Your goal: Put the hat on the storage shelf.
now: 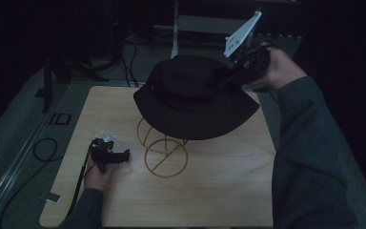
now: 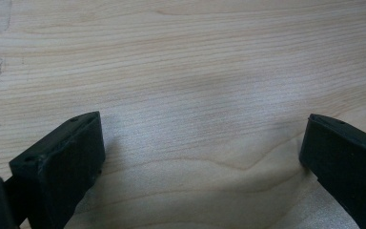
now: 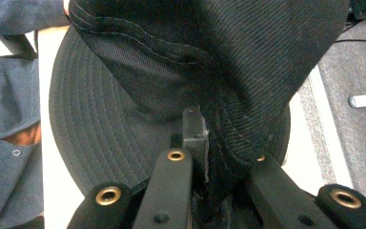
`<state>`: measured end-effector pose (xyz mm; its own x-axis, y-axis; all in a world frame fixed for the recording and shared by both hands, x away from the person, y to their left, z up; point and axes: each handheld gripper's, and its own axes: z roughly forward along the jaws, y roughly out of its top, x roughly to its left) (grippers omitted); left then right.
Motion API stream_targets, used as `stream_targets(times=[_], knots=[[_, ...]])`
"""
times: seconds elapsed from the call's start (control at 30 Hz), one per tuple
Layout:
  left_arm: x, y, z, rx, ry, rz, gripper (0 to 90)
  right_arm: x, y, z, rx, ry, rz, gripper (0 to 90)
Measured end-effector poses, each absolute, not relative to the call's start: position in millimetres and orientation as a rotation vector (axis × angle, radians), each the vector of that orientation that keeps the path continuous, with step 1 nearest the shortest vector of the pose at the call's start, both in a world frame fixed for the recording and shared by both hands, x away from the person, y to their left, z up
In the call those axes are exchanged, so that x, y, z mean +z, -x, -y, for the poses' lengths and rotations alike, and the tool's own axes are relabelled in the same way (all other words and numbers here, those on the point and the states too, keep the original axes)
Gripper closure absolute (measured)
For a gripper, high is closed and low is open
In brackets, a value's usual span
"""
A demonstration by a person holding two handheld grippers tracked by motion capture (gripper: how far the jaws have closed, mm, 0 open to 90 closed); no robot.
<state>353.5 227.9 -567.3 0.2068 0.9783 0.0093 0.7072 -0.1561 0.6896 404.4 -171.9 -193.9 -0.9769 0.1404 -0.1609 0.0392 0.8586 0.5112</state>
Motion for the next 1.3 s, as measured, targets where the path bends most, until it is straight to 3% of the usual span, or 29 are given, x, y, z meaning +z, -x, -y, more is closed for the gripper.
stream_targets(times=[1.3], knots=[[-567, -353, -227, 0.635, -1.937, -1.548, 1.6, -234, -403, 124, 0.735, -0.009, -2.938, 87.5]])
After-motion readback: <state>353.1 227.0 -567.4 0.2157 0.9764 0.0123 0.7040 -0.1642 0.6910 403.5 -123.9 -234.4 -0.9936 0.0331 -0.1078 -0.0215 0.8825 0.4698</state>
